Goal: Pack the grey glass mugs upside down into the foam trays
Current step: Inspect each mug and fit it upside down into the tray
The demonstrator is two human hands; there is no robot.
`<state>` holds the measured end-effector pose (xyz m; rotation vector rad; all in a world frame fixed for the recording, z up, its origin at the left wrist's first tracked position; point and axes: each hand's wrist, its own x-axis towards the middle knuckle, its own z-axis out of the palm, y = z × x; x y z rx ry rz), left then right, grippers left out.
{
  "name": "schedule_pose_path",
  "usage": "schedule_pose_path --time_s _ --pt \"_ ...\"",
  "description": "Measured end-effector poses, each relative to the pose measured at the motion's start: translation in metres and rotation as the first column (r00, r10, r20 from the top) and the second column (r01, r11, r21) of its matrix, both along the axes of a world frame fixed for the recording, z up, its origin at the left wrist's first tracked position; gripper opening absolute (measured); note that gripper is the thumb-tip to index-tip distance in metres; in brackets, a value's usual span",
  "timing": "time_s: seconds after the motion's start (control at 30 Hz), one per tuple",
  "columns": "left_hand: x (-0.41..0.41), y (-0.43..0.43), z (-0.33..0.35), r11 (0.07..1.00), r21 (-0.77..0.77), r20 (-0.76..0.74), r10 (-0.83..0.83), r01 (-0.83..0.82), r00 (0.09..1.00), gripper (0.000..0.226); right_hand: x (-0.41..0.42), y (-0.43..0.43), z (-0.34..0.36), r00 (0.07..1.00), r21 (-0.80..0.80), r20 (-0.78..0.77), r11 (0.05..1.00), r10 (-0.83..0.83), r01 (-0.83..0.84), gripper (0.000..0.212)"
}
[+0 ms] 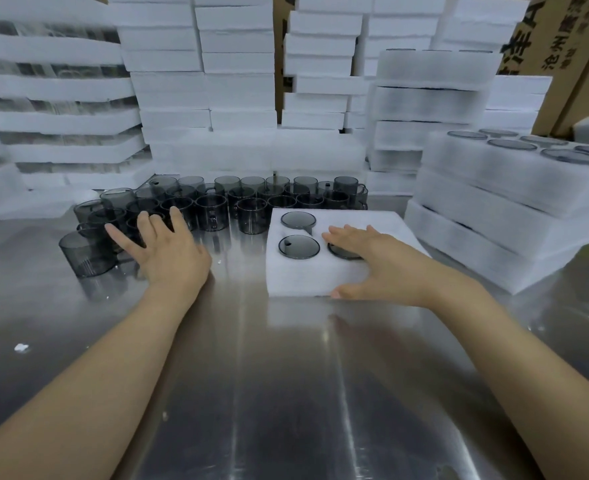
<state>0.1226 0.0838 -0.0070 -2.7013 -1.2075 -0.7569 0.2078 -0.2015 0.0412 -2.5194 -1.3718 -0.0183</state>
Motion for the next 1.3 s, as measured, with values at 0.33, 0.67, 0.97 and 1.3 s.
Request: schedule_pose_path --time_s 0.33,0.67,0.97,1.3 --pt "0.006 -0.019 0.003 0.901 0.148 0.105 -0.425 0.408 0.899 0.053 -0.004 -0.007 0.014 0.997 0.108 -0.005 0.991 -0.074 0.074 0.062" --pt "0.012 -0.034 -0.004 0.742 -0.386 0.418 -0.388 0.548 0.821 0.108 -0.001 -0.003 0.008 0.996 0.091 0.084 0.995 -0.043 0.036 0.054" --pt "0.01 -0.04 0.008 0.676 -0.052 0.749 -0.46 0.735 0.476 0.061 -0.001 -0.004 0.007 0.993 0.139 0.103 0.99 -0.052 0.037 0.051" --pt "-0.003 -0.096 0.013 0.5 0.14 0.766 -0.602 0.855 0.227 0.065 -0.017 0.01 -0.006 0.982 0.367 0.176 0.93 -0.072 0.003 0.068"
